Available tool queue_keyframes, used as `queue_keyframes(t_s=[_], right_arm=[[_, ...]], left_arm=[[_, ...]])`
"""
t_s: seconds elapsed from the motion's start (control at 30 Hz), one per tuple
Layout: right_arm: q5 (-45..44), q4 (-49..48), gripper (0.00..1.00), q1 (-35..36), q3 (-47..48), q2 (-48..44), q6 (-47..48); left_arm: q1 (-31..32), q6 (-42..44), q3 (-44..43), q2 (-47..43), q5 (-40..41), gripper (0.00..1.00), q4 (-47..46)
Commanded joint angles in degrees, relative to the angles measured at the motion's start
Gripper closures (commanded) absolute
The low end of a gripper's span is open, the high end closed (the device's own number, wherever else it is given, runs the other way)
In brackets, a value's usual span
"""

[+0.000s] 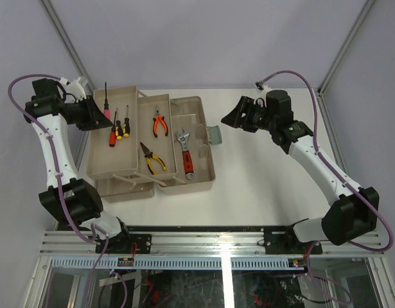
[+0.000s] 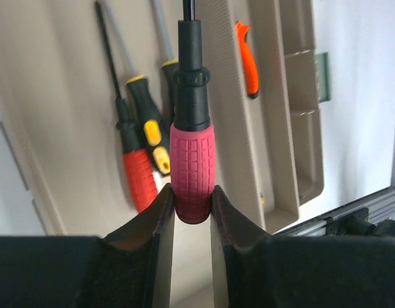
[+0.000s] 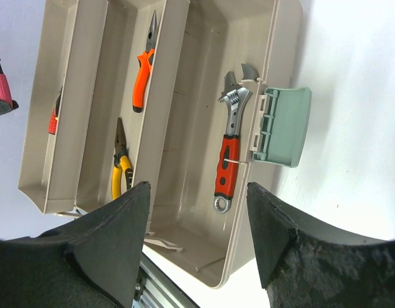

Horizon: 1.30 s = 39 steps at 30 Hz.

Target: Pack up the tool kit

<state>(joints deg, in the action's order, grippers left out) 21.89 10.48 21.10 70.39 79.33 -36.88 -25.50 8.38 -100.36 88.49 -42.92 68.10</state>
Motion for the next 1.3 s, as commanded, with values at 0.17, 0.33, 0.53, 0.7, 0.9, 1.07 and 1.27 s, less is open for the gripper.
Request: queue_keyframes(t_s=[0.17,0.33,0.53,0.7,0.9,1.07,1.27], right_arm=[[-0.52,-0.51,0.32,-0.18,-1.46,-2.34,1.08],[0.07,-1.26,0.32,-0.16,-2.00,-2.41,0.46],[0.00,-1.16,0.32,-0.12,-2.84,-3.07,0.37],[-0.02,-1.09,0.32,-0.15,-3.06,-3.39,0.23],[0.01,-1.45,0.32,-0.11,-3.38,-3.48,-0.18],[0.09,-1.55,0.32,-0.12,-3.25,-3.33,-0.37],[0.25,-1.19,0.32,-0.10,-3.23,-3.13,-0.34]], left_arm=[[-2.63,11.94,2.09,-0.15,9.82,1.00,11.64],[-2.65,13.30,2.48,0.97,10.83,0.99,12.97],[-2.66,13.68,2.98,3.21,11.87,0.85,14.38],[-2.67,13.44,3.41,4.09,10.49,0.79,14.17],[-2.63,13.12,3.07,4.38,9.14,0.61,14.08],[-2.63,12.82,2.19,4.18,7.70,0.42,14.20],[-2.84,10.03,-7.03,2.86,3.73,0.41,12.93]])
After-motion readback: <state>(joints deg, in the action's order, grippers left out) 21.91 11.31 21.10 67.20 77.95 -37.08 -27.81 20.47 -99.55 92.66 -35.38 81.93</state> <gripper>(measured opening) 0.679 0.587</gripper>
